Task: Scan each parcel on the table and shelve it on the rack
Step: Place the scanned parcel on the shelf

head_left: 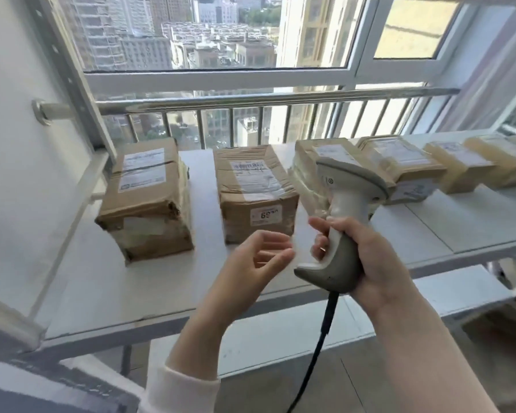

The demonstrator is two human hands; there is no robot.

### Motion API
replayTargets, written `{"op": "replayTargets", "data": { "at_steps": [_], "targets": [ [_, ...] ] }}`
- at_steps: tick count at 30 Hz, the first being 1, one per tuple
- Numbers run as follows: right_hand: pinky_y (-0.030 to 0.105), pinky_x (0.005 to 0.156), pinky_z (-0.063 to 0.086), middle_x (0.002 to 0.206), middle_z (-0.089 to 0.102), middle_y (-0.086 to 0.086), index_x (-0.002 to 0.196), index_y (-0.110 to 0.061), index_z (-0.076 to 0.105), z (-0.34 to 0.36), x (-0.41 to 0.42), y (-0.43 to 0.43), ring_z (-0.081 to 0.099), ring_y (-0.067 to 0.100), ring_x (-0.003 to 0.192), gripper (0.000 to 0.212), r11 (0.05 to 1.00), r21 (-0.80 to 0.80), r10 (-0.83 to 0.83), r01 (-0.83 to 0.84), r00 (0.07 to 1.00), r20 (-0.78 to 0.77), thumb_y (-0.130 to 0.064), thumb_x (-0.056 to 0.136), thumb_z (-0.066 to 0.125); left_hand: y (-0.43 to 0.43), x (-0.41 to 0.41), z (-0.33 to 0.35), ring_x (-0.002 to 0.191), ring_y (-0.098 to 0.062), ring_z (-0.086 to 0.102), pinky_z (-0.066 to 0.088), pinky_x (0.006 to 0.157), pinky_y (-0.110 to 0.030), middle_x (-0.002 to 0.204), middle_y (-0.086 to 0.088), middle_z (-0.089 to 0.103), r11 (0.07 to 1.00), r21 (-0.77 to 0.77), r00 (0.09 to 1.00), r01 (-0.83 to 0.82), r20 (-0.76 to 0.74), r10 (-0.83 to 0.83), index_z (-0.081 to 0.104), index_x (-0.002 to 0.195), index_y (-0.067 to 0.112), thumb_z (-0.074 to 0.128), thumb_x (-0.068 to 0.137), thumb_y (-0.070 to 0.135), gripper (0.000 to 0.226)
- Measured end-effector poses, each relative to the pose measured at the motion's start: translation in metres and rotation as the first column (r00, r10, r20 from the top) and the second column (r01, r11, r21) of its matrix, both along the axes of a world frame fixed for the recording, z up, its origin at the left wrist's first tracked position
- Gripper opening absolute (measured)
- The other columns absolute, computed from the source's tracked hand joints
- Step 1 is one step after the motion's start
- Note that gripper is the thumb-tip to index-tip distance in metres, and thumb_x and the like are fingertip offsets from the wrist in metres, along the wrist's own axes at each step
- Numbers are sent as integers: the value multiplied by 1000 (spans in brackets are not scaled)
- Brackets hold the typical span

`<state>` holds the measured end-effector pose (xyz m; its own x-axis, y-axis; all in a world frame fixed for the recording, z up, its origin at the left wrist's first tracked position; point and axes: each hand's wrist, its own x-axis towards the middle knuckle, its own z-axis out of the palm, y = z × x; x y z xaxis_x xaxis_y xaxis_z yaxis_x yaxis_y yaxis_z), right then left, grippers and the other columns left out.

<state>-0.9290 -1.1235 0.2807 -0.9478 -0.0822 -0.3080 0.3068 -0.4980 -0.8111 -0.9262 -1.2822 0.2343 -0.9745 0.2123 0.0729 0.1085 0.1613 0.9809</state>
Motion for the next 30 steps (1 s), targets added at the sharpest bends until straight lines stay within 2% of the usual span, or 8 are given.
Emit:
{"op": "replayTargets", "data": {
  "at_steps": [2, 5, 8, 15, 21, 24, 27, 30],
  "targets": [
    [21, 49, 50, 59, 60, 6, 71, -2, 72, 1, 16, 34, 55, 11, 47, 13, 996, 1, -93, 93, 996, -4, -7, 75, 61, 38, 5, -4, 83, -5, 67, 50, 72, -15, 91, 8, 71, 988, 78, 985, 131, 104, -139, 62, 96, 20, 55, 75, 45, 34],
    [22, 49, 50, 56, 57, 4, 87, 0, 63, 0, 41, 88, 55, 12, 49, 11, 983, 39, -181, 182, 983, -13, -7, 80, 58, 98, 15, -9, 77, -7, 67, 50, 69, -18, 79, 5, 70, 938, 164, 924, 306, 188, -335, 65, 95, 14, 53, 87, 35, 26],
    [22, 51, 50, 57, 57, 5, 83, -2, 63, -1, 68, 156, 55, 13, 52, 7, 956, 82, -281, 283, 959, -31, -7, 82, 59, 170, 29, -15, 72, -9, 65, 51, 68, -19, 73, 3, 68, 868, 280, 852, 409, 224, -474, 66, 90, 11, 56, 88, 30, 22],
    [24, 54, 53, 65, 72, -1, 99, -8, 61, -13, 152, 349, 63, 11, 54, 18, 779, 355, -506, 517, 852, -130, -20, 86, 64, 379, 83, -32, 75, -14, 66, 52, 71, -20, 78, -6, 70, 767, 353, 753, 535, 213, -623, 74, 82, 13, 65, 76, 34, 24],
    [28, 58, 54, 63, 71, 1, 89, -5, 68, -30, 234, 481, 66, 14, 55, 26, 592, 359, -753, 722, 654, -74, -31, 86, 65, 535, 138, -39, 76, -13, 66, 54, 74, -25, 78, -5, 68, 626, 310, 568, 715, 264, -779, 68, 82, 10, 64, 76, 35, 26],
    [37, 65, 54, 55, 66, 9, 71, -5, 66, -38, 275, 535, 62, 23, 53, 32, 408, 413, -873, 814, 481, -85, -33, 86, 64, 606, 165, -45, 72, -13, 65, 54, 72, -25, 77, -7, 66, 505, 338, 415, 794, 305, -857, 60, 86, 4, 61, 84, 21, 17],
    [27, 49, 51, 48, 58, 7, 68, -2, 60, -40, 311, 582, 58, 21, 44, 35, 262, 408, -950, 874, 309, -53, -31, 87, 64, 667, 190, -45, 71, -14, 66, 53, 69, -21, 76, -6, 67, 389, 357, 257, 849, 364, -895, 57, 84, 4, 57, 90, 15, 12],
    [23, 42, 47, 47, 53, 6, 67, -3, 56, -38, 331, 628, 52, 18, 38, 32, 173, 349, -977, 921, 204, -54, -27, 88, 64, 725, 201, -42, 65, -7, 65, 48, 57, -14, 77, -5, 66, 240, 309, 119, 920, 365, -923, 56, 85, 7, 54, 93, 22, 17]
  ]
}}
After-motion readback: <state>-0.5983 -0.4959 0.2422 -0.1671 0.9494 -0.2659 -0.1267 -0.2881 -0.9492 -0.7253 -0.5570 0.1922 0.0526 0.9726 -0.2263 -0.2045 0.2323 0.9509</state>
